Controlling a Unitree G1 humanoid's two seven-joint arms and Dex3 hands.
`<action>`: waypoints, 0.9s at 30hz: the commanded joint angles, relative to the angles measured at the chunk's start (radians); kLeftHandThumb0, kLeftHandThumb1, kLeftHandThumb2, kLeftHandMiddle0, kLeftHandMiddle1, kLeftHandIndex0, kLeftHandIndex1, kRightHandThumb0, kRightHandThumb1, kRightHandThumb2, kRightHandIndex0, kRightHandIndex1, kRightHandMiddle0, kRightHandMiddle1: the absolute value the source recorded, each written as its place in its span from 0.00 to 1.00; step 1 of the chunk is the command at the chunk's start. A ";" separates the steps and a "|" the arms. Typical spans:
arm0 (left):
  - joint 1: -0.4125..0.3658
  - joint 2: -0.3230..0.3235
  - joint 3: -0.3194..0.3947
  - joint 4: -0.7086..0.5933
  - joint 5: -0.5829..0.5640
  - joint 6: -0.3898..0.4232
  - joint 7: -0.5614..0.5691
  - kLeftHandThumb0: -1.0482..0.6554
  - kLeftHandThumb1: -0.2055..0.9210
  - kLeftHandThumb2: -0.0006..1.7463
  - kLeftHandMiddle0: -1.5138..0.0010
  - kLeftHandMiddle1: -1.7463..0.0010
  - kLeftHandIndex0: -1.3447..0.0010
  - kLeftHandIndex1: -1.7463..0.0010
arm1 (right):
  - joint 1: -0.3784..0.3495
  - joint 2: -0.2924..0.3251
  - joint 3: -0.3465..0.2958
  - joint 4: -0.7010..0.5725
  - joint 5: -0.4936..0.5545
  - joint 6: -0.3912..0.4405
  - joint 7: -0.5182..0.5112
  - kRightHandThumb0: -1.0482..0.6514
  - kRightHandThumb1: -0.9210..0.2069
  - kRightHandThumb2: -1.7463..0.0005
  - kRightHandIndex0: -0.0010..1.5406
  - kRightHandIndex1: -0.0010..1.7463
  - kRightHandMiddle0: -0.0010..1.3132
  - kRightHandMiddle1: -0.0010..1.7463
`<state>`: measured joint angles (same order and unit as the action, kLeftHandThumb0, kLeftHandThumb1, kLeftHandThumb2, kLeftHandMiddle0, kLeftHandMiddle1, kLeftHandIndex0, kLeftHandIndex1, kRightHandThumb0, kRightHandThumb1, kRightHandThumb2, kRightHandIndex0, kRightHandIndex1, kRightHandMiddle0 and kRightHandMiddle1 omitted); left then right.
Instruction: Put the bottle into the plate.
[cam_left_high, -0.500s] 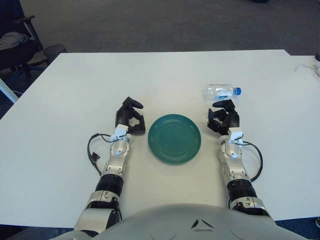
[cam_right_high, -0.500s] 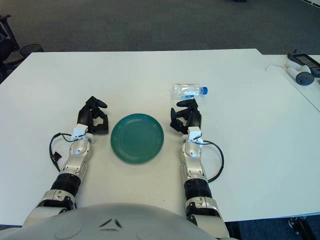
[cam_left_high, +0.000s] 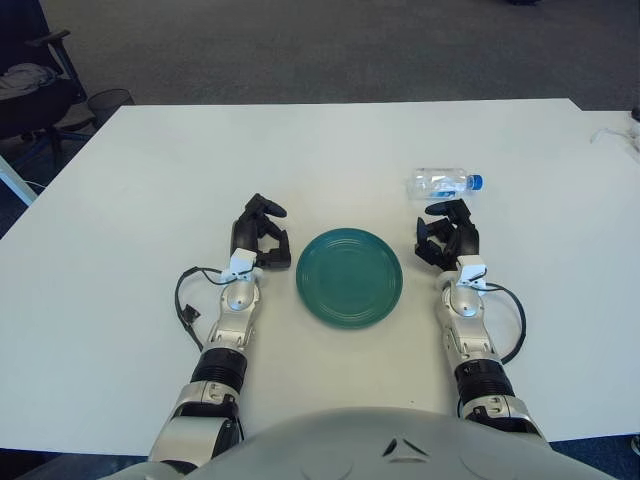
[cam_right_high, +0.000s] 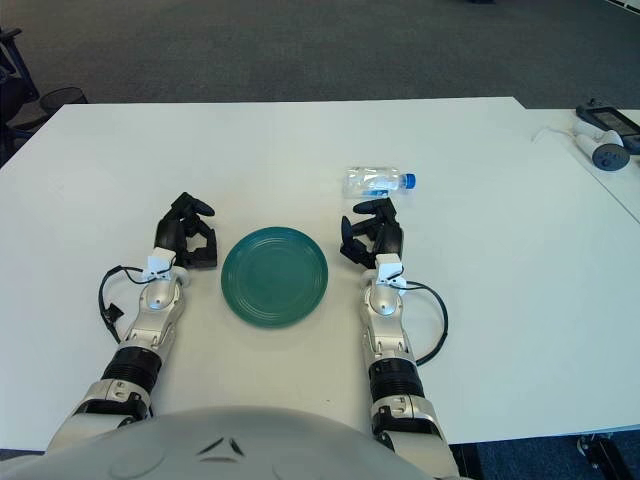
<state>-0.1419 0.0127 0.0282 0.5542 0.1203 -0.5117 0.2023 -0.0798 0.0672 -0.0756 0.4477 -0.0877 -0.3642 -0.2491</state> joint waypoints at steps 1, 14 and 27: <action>0.022 0.003 -0.002 0.020 0.008 0.012 0.001 0.61 0.24 0.92 0.48 0.01 0.57 0.00 | 0.089 0.003 -0.006 0.062 0.025 0.085 0.024 0.61 0.35 0.47 0.39 0.87 0.29 0.90; 0.015 -0.001 0.001 0.022 -0.001 0.025 -0.002 0.61 0.24 0.92 0.48 0.00 0.57 0.00 | 0.141 -0.039 -0.076 -0.424 -0.039 0.039 -0.038 0.61 0.31 0.46 0.32 0.91 0.23 0.96; -0.005 -0.002 -0.002 0.061 0.011 0.005 0.010 0.61 0.23 0.92 0.47 0.01 0.56 0.00 | -0.127 -0.167 -0.130 -0.427 -0.119 0.009 -0.117 0.61 0.30 0.47 0.30 0.92 0.24 0.95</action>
<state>-0.1589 0.0115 0.0291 0.5834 0.1267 -0.5321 0.2124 -0.1035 -0.0825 -0.2157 0.0583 -0.2049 -0.3859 -0.3816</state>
